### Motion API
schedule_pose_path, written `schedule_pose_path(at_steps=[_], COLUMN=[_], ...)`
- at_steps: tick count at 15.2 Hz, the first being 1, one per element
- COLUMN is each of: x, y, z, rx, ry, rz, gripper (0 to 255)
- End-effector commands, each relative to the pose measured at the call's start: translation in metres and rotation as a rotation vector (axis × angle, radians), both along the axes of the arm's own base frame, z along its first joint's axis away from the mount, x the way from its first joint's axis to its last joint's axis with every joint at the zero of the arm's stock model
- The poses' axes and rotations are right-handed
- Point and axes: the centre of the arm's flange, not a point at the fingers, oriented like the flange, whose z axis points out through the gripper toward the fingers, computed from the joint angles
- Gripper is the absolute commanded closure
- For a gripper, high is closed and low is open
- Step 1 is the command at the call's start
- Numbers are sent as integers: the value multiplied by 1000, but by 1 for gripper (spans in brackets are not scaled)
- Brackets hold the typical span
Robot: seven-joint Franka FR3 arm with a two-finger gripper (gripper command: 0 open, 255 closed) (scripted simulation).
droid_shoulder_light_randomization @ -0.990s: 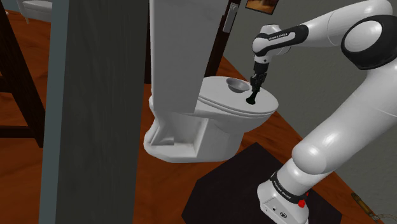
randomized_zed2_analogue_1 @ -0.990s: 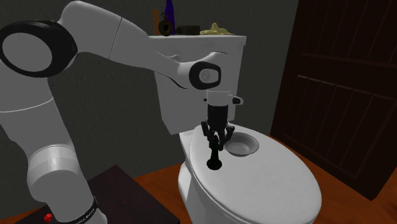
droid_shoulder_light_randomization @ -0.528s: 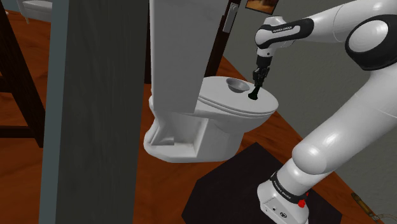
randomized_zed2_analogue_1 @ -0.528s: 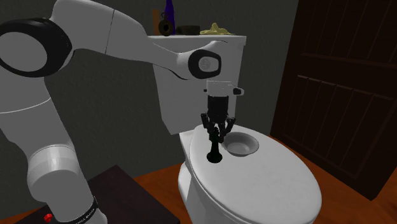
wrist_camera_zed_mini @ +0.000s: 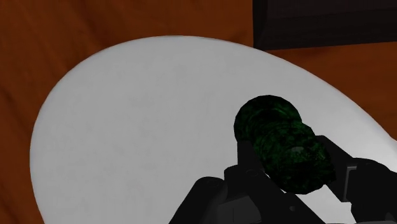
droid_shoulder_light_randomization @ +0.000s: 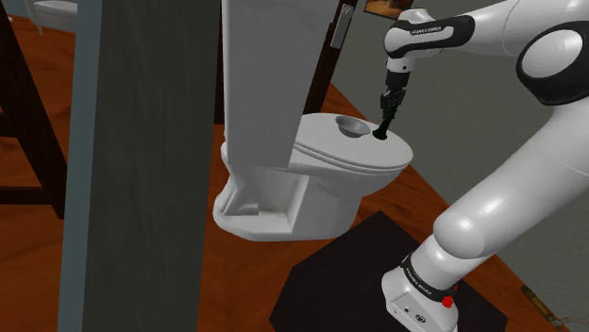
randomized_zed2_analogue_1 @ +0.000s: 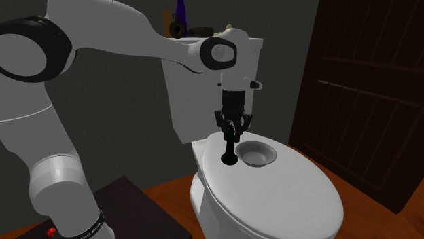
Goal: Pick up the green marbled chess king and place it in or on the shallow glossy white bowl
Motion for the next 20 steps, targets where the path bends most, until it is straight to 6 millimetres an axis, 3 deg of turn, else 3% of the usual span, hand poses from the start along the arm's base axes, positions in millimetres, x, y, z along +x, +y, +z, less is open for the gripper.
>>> schedule_pose_path(at_steps=[1,6,18,20], x=[0,0,152,152], y=[-1,-1,-33,-33], z=[12,37,59,48], rx=[0,0,0,0], ry=[0,0,0,0], rz=[0,0,0,0], gripper=[255,255,255,255])
